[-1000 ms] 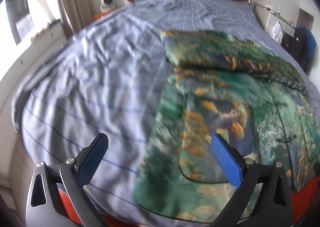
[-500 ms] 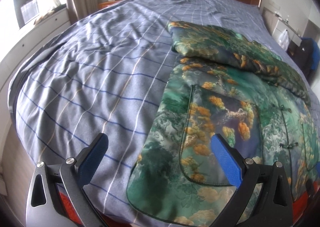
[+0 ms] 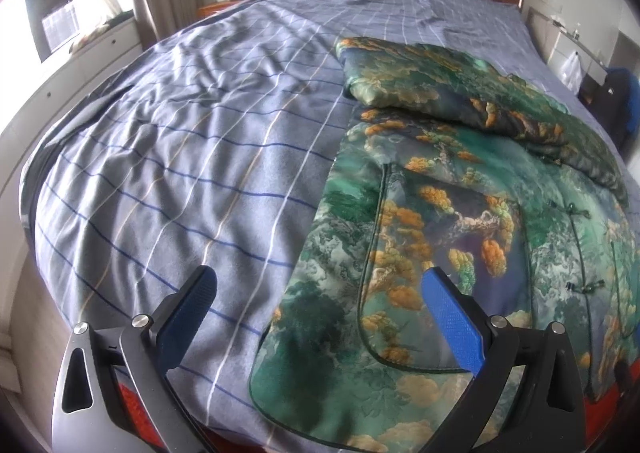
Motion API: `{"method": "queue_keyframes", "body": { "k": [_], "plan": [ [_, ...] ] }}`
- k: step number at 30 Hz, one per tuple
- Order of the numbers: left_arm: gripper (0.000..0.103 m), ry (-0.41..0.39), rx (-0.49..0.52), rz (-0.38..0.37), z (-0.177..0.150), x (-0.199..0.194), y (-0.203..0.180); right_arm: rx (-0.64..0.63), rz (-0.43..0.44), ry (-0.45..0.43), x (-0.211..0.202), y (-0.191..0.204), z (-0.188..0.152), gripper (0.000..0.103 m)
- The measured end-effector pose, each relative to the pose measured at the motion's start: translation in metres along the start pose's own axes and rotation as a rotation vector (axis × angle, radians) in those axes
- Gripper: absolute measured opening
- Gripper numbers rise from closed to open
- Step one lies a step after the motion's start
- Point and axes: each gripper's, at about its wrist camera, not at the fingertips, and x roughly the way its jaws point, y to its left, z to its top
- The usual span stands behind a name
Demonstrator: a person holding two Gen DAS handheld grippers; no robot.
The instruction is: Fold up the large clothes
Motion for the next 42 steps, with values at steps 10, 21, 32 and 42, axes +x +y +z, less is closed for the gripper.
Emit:
{"method": "queue_keyframes", "body": {
  "k": [10, 21, 32, 42],
  "plan": [
    [0.102, 0.008, 0.003, 0.009, -0.001, 0.001, 0.001, -0.008, 0.006, 0.004, 0.0, 0.002, -0.001, 0.091],
    [0.102, 0.013, 0.005, 0.012, -0.002, 0.004, 0.002, -0.014, 0.017, 0.016, 0.005, 0.006, -0.002, 0.091],
    [0.102, 0.073, 0.054, 0.016, -0.002, 0.018, 0.014, 0.021, 0.019, 0.008, -0.002, -0.014, 0.006, 0.091],
    [0.102, 0.196, 0.003, -0.159, -0.004, 0.046, 0.05, 0.337, -0.162, 0.143, -0.036, -0.186, 0.002, 0.091]
  ]
}}
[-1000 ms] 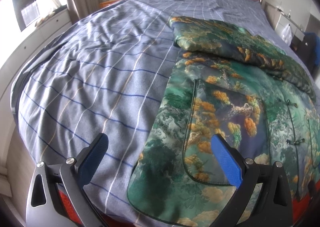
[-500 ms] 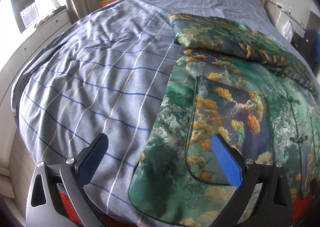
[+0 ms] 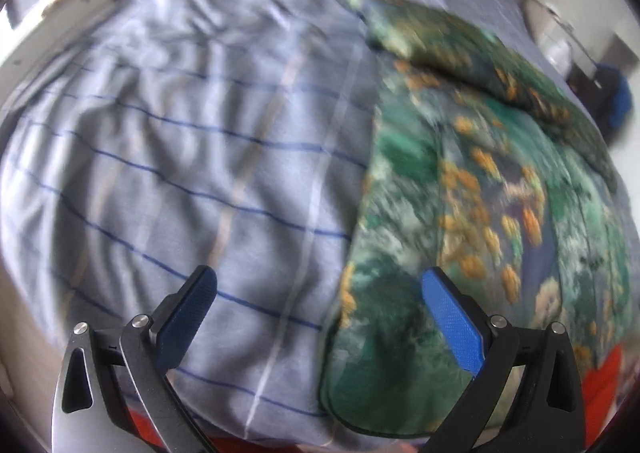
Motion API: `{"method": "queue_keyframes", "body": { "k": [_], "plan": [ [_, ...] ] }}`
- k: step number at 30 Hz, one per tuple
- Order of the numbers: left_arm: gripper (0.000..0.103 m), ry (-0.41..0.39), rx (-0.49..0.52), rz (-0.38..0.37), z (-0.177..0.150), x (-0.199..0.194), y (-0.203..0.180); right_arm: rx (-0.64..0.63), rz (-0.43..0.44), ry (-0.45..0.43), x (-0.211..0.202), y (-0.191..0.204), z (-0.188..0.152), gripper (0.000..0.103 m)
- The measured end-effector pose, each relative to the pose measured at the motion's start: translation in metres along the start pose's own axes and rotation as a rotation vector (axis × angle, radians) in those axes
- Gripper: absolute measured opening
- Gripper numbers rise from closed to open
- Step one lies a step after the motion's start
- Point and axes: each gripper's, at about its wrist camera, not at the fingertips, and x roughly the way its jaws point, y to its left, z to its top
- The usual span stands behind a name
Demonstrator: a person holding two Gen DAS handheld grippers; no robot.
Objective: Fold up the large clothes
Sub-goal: 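Grasp the jacket hem with the left tool while the right tool grasps the hem beside it, then lift the hem with both tools and fold it up over the collar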
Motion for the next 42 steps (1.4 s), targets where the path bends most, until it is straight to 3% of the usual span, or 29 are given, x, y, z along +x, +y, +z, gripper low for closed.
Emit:
{"method": "queue_keyframes", "body": {
  "k": [4, 6, 10, 15, 17, 19, 20, 21, 24, 26, 29, 30, 34, 37, 40, 42],
  "plan": [
    [0.101, 0.03, -0.018, -0.033, -0.004, 0.01, 0.002, 0.123, 0.146, 0.167, 0.027, -0.039, 0.007, 0.091],
    [0.098, 0.044, -0.073, -0.108, -0.005, 0.006, 0.01, 0.166, 0.247, 0.258, 0.048, -0.042, 0.005, 0.091],
    [0.089, 0.077, -0.112, -0.221, -0.013, -0.007, 0.021, 0.119, 0.268, 0.325, 0.06, -0.028, 0.002, 0.088],
    [0.088, 0.071, -0.017, -0.206, -0.022, -0.015, 0.007, 0.065, 0.303, 0.352, 0.058, -0.017, 0.003, 0.087],
    [0.076, 0.095, 0.024, -0.154, -0.022, -0.009, -0.002, 0.062, 0.297, 0.364, 0.062, -0.016, 0.002, 0.087],
    [0.054, 0.123, 0.047, -0.157, -0.025, -0.007, -0.009, 0.052, 0.295, 0.386, 0.065, -0.016, 0.0, 0.087],
    [0.052, 0.126, 0.059, -0.15, -0.025, -0.009, -0.013, 0.036, 0.292, 0.399, 0.067, -0.014, -0.001, 0.085],
    [0.047, 0.125, 0.09, -0.115, -0.025, -0.013, -0.019, 0.018, 0.286, 0.411, 0.069, -0.013, -0.002, 0.082],
    [0.018, 0.142, 0.173, -0.042, -0.028, -0.018, -0.035, -0.052, 0.236, 0.437, 0.069, -0.009, -0.001, 0.059],
    [0.013, 0.139, 0.22, -0.014, -0.028, -0.022, -0.045, -0.097, 0.215, 0.455, 0.064, -0.007, 0.004, 0.034],
    [0.01, 0.124, 0.227, -0.041, -0.022, -0.038, -0.052, -0.097, 0.237, 0.481, 0.061, -0.008, 0.013, 0.014],
    [0.009, 0.116, 0.202, -0.075, -0.017, -0.046, -0.051, -0.069, 0.282, 0.49, 0.058, -0.011, 0.016, 0.014],
    [0.008, 0.033, 0.095, -0.255, 0.007, -0.076, -0.04, 0.029, 0.386, 0.471, 0.049, -0.017, 0.033, 0.012],
    [0.008, -0.05, 0.007, -0.384, 0.03, -0.093, -0.035, 0.163, 0.567, 0.378, 0.039, -0.027, 0.058, 0.011],
    [0.008, -0.11, -0.038, -0.424, 0.067, -0.099, -0.031, 0.258, 0.672, 0.258, 0.034, -0.035, 0.089, 0.011],
    [0.008, -0.151, -0.038, -0.413, 0.101, -0.097, -0.039, 0.293, 0.695, 0.18, 0.041, -0.038, 0.121, 0.011]
  ]
}}
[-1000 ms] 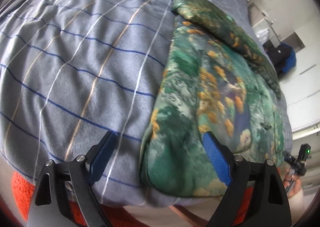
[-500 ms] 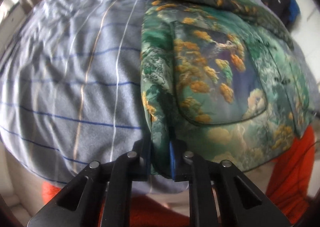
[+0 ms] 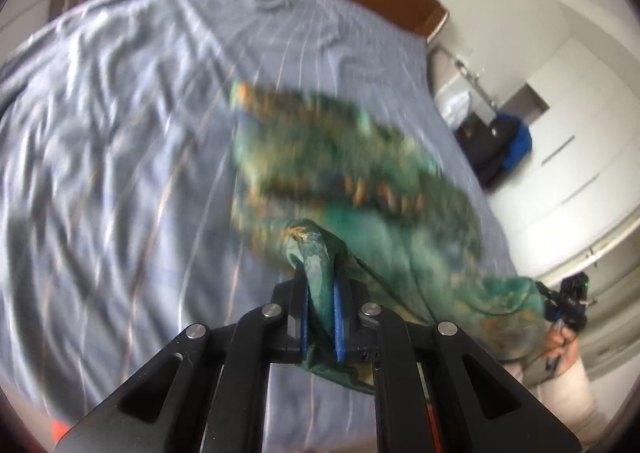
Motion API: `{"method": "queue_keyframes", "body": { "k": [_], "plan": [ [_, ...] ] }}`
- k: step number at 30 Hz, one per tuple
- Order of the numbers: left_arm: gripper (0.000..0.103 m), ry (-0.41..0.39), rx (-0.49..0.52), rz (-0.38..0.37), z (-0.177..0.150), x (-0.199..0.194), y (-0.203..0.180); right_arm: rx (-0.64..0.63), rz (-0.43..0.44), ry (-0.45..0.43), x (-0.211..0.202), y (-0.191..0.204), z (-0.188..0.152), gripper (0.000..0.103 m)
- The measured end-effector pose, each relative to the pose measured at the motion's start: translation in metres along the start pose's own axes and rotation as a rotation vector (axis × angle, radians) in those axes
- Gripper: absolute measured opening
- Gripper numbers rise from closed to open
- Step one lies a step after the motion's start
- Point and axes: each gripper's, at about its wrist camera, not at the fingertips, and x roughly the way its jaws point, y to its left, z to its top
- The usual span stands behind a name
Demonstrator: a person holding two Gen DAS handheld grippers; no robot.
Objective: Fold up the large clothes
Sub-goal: 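Lift the hem with both tools and fold it up over the collar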
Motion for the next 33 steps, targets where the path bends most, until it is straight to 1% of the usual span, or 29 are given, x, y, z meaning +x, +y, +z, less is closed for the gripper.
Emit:
{"method": "queue_keyframes", "body": {
  "k": [1, 3, 4, 6, 7, 9, 10, 11, 12, 13, 14, 15, 16, 17, 18, 19, 20, 21, 23, 24, 25, 26, 27, 28, 29, 30, 31, 32, 33],
  "plan": [
    [0.008, -0.016, 0.001, 0.002, 0.021, 0.006, -0.004, -0.009, -0.002, -0.025, 0.003, 0.003, 0.013, 0.011],
    [0.008, -0.054, 0.007, 0.025, 0.065, 0.025, -0.014, -0.041, -0.026, -0.078, 0.015, 0.009, 0.053, 0.011],
    [0.008, -0.072, 0.009, 0.039, 0.078, 0.03, -0.016, -0.055, -0.041, -0.098, 0.022, 0.01, 0.07, 0.01],
    [0.008, -0.112, -0.001, 0.074, 0.122, 0.059, -0.022, -0.076, -0.087, -0.144, 0.041, 0.01, 0.11, 0.01],
    [0.009, -0.12, 0.004, 0.096, 0.14, 0.075, -0.024, -0.075, -0.112, -0.166, 0.051, 0.008, 0.128, 0.01],
    [0.015, -0.099, 0.031, 0.17, 0.174, 0.123, -0.025, -0.053, -0.18, -0.213, 0.073, -0.002, 0.167, 0.01],
    [0.019, -0.055, 0.02, 0.204, 0.187, 0.153, -0.02, -0.017, -0.206, -0.246, 0.086, -0.012, 0.185, 0.011],
    [0.021, 0.011, -0.015, 0.236, 0.195, 0.182, -0.012, 0.02, -0.22, -0.266, 0.098, -0.022, 0.198, 0.017],
    [0.027, 0.074, -0.06, 0.268, 0.195, 0.204, -0.001, 0.067, -0.219, -0.278, 0.115, -0.035, 0.21, 0.023],
    [0.038, 0.106, -0.083, 0.294, 0.195, 0.213, 0.005, 0.1, -0.215, -0.278, 0.122, -0.045, 0.215, 0.044],
    [0.042, 0.112, -0.09, 0.303, 0.193, 0.215, 0.008, 0.129, -0.224, -0.282, 0.128, -0.053, 0.217, 0.082],
    [0.052, 0.087, -0.079, 0.287, 0.193, 0.209, 0.011, 0.154, -0.245, -0.302, 0.131, -0.058, 0.216, 0.094],
    [0.07, 0.066, -0.07, 0.269, 0.193, 0.202, 0.013, 0.16, -0.242, -0.313, 0.128, -0.059, 0.216, 0.099],
    [0.08, 0.038, -0.065, 0.252, 0.195, 0.191, 0.016, 0.154, -0.223, -0.318, 0.122, -0.061, 0.214, 0.099],
    [0.092, -0.016, -0.06, 0.238, 0.195, 0.175, 0.02, 0.143, -0.222, -0.311, 0.117, -0.062, 0.215, 0.099],
    [0.098, -0.055, -0.058, 0.236, 0.195, 0.166, 0.024, 0.125, -0.245, -0.299, 0.113, -0.062, 0.216, 0.099],
    [0.098, -0.086, -0.056, 0.237, 0.195, 0.159, 0.028, 0.097, -0.288, -0.281, 0.113, -0.062, 0.217, 0.099],
    [0.099, -0.09, -0.044, 0.243, 0.19, 0.157, 0.031, 0.057, -0.334, -0.253, 0.113, -0.06, 0.216, 0.099],
    [0.099, -0.028, -0.01, 0.251, 0.185, 0.172, 0.03, -0.015, -0.365, -0.179, 0.116, -0.058, 0.209, 0.097],
    [0.098, 0.027, 0.02, 0.263, 0.178, 0.186, 0.026, -0.044, -0.382, -0.131, 0.124, -0.057, 0.204, 0.096],
    [0.097, 0.08, 0.046, 0.272, 0.171, 0.2, 0.022, -0.062, -0.383, -0.105, 0.131, -0.056, 0.2, 0.091],
    [0.094, 0.133, 0.072, 0.289, 0.163, 0.216, 0.017, -0.077, -0.378, -0.077, 0.14, -0.056, 0.197, 0.081],
    [0.064, 0.162, 0.093, 0.302, 0.157, 0.227, 0.013, -0.09, -0.383, -0.048, 0.152, -0.053, 0.194, 0.071],
    [0.017, 0.189, 0.112, 0.319, 0.15, 0.236, 0.008, -0.099, -0.383, -0.038, 0.16, -0.052, 0.191, 0.04],
    [0.012, 0.193, 0.114, 0.344, 0.148, 0.238, 0.003, -0.123, -0.415, -0.026, 0.169, -0.048, 0.188, 0.019],
    [0.01, 0.149, 0.124, 0.36, 0.149, 0.231, -0.004, -0.152, -0.473, -0.023, 0.176, -0.043, 0.187, 0.019],
    [0.009, 0.1, 0.132, 0.351, 0.153, 0.22, -0.01, -0.193, -0.533, -0.033, 0.18, -0.034, 0.186, 0.014],
    [0.009, 0.043, 0.14, 0.329, 0.159, 0.205, -0.016, -0.239, -0.562, -0.058, 0.179, -0.022, 0.186, 0.013],
    [0.009, -0.006, 0.142, 0.309, 0.165, 0.192, -0.021, -0.304, -0.582, -0.109, 0.172, -0.004, 0.186, 0.013]
  ]
}}
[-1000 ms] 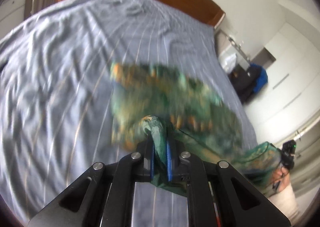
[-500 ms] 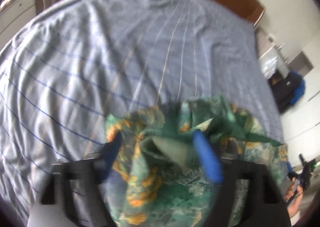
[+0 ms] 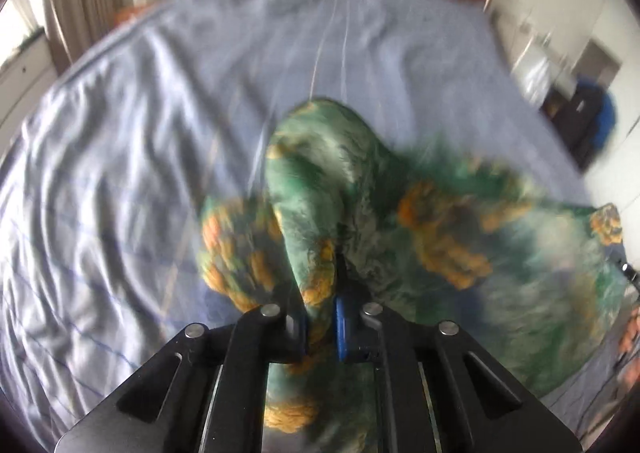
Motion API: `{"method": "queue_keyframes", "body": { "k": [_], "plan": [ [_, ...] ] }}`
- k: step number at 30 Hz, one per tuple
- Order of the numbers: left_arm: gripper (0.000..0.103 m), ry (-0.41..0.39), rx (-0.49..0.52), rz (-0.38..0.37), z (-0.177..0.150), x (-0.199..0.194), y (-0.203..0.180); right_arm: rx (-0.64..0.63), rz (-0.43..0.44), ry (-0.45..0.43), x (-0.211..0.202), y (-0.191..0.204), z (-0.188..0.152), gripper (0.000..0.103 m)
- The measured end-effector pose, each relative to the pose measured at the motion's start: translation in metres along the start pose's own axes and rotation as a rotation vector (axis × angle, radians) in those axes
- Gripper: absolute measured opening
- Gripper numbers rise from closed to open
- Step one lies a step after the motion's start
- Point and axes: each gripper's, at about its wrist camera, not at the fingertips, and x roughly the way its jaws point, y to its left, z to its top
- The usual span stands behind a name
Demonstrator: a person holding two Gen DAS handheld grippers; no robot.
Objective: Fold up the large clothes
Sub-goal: 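Lift the hem with both tools and fold it up over the collar, then open both tools and lift them off the folded jacket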
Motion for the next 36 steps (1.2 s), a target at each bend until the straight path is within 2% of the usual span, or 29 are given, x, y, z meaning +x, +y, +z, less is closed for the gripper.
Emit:
{"method": "queue_keyframes", "body": {
  "k": [3, 5, 6, 8, 9, 11, 13, 17, 18, 20, 21, 22, 23, 24, 26, 28, 30, 32, 34, 36],
  "plan": [
    [0.009, -0.098, 0.01, 0.021, 0.011, -0.018, -0.005, -0.073, -0.004, -0.13, -0.031, 0.016, 0.014, 0.013],
    [0.01, -0.089, -0.001, 0.053, 0.012, 0.003, -0.007, -0.081, -0.031, -0.157, -0.03, 0.017, 0.02, 0.013],
    [0.01, -0.05, -0.015, 0.069, 0.009, 0.023, -0.004, -0.058, -0.04, -0.145, -0.021, 0.013, 0.021, 0.013],
    [0.015, 0.041, -0.037, 0.109, -0.006, 0.066, 0.005, 0.0, -0.074, -0.077, 0.01, -0.001, 0.012, 0.013],
    [0.017, 0.078, -0.054, 0.106, -0.017, 0.086, 0.011, 0.027, -0.102, -0.025, 0.034, -0.009, 0.002, 0.013],
    [0.02, 0.047, -0.07, 0.087, -0.031, 0.095, 0.016, 0.072, -0.105, 0.022, 0.06, -0.019, -0.017, 0.014],
    [0.021, -0.005, -0.076, 0.07, -0.036, 0.093, 0.018, 0.079, -0.106, 0.004, 0.066, -0.018, -0.031, 0.016],
    [0.024, -0.009, -0.06, 0.066, -0.036, 0.091, 0.016, 0.084, -0.086, -0.008, 0.067, -0.023, -0.036, 0.019],
    [0.028, -0.014, -0.06, 0.071, -0.035, 0.088, 0.016, 0.101, -0.071, -0.001, 0.067, -0.028, -0.036, 0.02],
    [0.046, -0.025, -0.068, 0.085, -0.038, 0.079, 0.015, 0.135, -0.037, 0.003, 0.067, -0.027, -0.032, 0.03],
    [0.066, -0.035, -0.075, 0.084, -0.038, 0.067, 0.015, 0.148, -0.025, -0.004, 0.06, -0.028, -0.032, 0.036],
    [0.083, -0.049, -0.076, 0.079, -0.042, 0.061, 0.019, 0.154, -0.023, -0.015, 0.055, -0.029, -0.03, 0.056],
    [0.087, -0.074, -0.068, 0.081, -0.045, 0.05, 0.016, 0.157, -0.018, -0.043, 0.042, -0.028, -0.03, 0.067],
    [0.089, -0.1, -0.053, 0.088, -0.049, 0.036, 0.014, 0.152, -0.02, -0.085, 0.026, -0.026, -0.032, 0.078],
    [0.091, -0.127, 0.002, 0.093, -0.063, 0.01, 0.008, 0.126, -0.044, -0.147, 0.0, -0.018, -0.037, 0.08],
    [0.091, -0.127, 0.053, 0.118, -0.077, -0.01, 0.002, 0.082, -0.055, -0.173, -0.027, -0.007, -0.049, 0.081],
    [0.091, -0.131, 0.098, 0.12, -0.098, -0.034, -0.007, 0.016, -0.075, -0.184, -0.055, 0.01, -0.07, 0.082],
    [0.092, -0.135, 0.123, 0.093, -0.117, -0.055, -0.018, -0.046, -0.087, -0.185, -0.076, 0.028, -0.095, 0.089],
    [0.095, -0.141, 0.148, 0.055, -0.14, -0.074, -0.031, -0.093, -0.098, -0.162, -0.087, 0.044, -0.12, 0.093],
    [0.096, -0.137, 0.162, 0.036, -0.161, -0.088, -0.046, -0.128, -0.117, -0.125, -0.097, 0.058, -0.152, 0.094]
  ]
}}
